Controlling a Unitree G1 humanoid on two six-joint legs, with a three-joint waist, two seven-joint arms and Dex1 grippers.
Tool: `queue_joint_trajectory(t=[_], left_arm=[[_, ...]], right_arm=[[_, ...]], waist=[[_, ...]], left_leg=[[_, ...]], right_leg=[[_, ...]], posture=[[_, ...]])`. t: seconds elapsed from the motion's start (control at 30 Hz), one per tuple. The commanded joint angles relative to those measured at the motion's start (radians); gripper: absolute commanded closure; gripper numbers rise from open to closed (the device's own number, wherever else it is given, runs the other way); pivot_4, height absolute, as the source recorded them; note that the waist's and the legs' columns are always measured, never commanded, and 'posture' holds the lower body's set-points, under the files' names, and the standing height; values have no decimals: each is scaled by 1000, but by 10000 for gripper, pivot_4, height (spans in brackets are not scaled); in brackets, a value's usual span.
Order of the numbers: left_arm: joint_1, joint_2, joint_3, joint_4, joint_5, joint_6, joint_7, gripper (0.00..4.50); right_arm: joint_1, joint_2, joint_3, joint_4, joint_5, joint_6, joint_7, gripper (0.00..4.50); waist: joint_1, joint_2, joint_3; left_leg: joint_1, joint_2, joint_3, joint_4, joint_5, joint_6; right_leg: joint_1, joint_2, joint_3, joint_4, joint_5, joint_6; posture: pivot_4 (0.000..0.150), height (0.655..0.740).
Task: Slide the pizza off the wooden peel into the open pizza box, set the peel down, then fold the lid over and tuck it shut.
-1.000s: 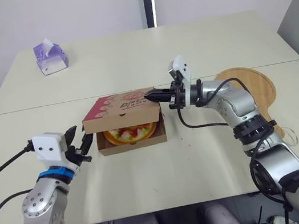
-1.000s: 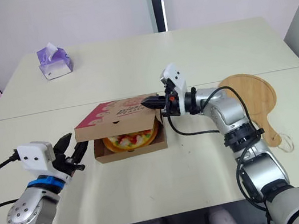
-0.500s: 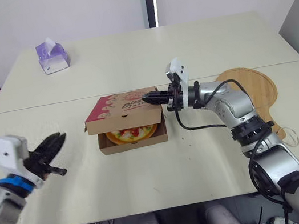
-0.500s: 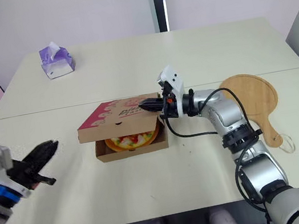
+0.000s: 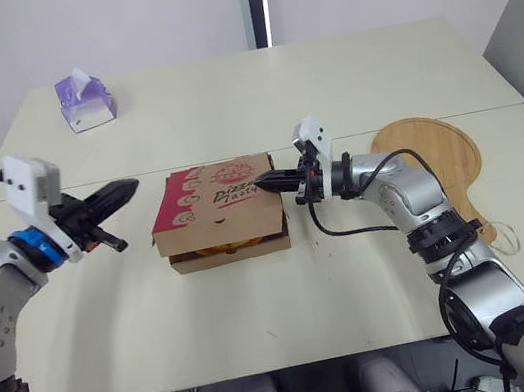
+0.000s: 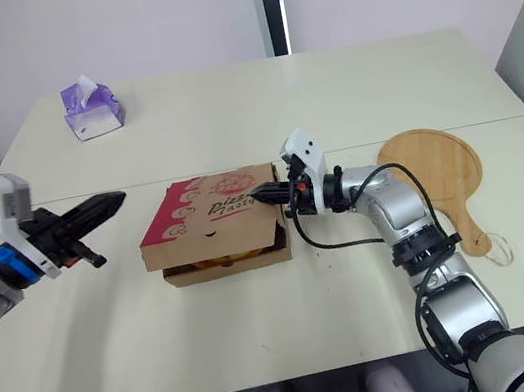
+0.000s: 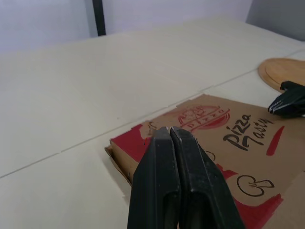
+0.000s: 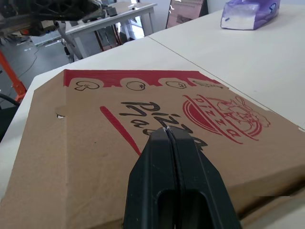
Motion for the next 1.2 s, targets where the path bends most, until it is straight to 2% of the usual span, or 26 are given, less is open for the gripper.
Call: queue_joint_trajectory(t=[0.03,0.3,0.8,1.03,1.2], left_arm=[[-31,26,-50,19,30,-8,-54,44941],[-37,17,-117,56,102,-41,-101,44941],[3,-20,-135,41,163,-56,-99,44941],[5,-29,-151,51,186,-66,-105,44941],[-6,-37,-150,63,196,-71,-105,44941]], right_arm=[[3,3,5,-61,2,-17,-3,45000],[32,3,20,-91,-8,-8,-19,45000],[48,-36,49,-104,-43,-28,-25,45000],[8,-121,14,-110,-49,-38,-9,45000],[19,-183,50,-103,-104,-85,5,45000]], waist=[[0,0,0],[0,0,0],[1,0,0],[2,0,0],[2,0,0]], left_leg=[[0,0,0,0,0,0],[0,0,0,-1,0,0],[0,0,0,-1,0,0],[0,0,0,-1,0,0],[0,0,0,-1,0,0]], right_leg=[[0,0,0,0,0,0],[-1,0,0,0,0,0],[-1,0,0,0,0,0],[-1,-1,0,0,0,0],[-1,-1,0,0,0,0]], posture=[[1500,7400],[1500,7400],[1500,7400],[1500,7400],[1500,7400]])
